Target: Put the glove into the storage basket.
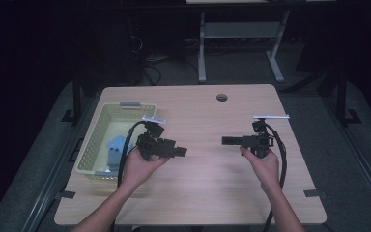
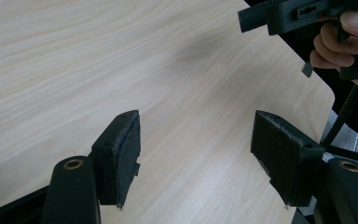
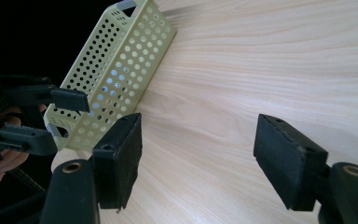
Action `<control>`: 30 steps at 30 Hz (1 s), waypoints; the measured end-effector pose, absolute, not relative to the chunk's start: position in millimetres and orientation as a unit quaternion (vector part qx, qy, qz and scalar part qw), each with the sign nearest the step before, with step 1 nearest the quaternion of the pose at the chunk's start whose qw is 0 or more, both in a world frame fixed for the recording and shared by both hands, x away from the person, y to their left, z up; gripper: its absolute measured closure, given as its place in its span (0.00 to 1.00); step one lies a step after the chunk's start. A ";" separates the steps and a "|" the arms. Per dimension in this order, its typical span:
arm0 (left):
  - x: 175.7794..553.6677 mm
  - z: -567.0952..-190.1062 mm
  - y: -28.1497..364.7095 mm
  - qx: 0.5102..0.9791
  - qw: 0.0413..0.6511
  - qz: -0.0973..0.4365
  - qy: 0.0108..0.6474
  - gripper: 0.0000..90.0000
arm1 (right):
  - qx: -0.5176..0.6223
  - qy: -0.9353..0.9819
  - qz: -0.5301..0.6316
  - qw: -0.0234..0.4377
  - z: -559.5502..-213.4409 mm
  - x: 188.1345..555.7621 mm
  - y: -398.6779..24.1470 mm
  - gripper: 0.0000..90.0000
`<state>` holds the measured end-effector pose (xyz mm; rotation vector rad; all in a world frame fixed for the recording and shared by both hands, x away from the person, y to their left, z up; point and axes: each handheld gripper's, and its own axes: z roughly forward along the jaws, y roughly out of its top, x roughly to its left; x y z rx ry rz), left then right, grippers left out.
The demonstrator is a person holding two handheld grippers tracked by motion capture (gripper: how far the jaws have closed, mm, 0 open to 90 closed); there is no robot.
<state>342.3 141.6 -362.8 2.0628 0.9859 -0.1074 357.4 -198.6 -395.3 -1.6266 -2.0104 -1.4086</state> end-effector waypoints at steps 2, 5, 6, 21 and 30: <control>340.8 -364.8 138.4 0.823 0.412 -0.043 0.389 0.36 | -0.553 -0.677 -0.475 0.096 -396.2 355.6 -202.6 0.36; 338.3 -368.7 133.3 0.824 0.413 -0.045 0.385 0.36 | -0.558 -0.673 -0.476 0.096 -398.4 351.3 -211.0 0.36; 337.5 -369.6 132.1 0.824 0.414 -0.047 0.383 0.36 | -0.557 -0.673 -0.477 0.094 -399.1 350.6 -212.6 0.36; 322.1 -386.1 108.2 0.834 0.412 -0.060 0.361 0.35 | -0.576 -0.657 -0.476 0.098 -416.3 328.5 -240.8 0.34; 312.8 -399.8 100.8 0.834 0.417 -0.073 0.355 0.32 | -0.580 -0.659 -0.470 0.097 -431.3 309.7 -248.3 0.33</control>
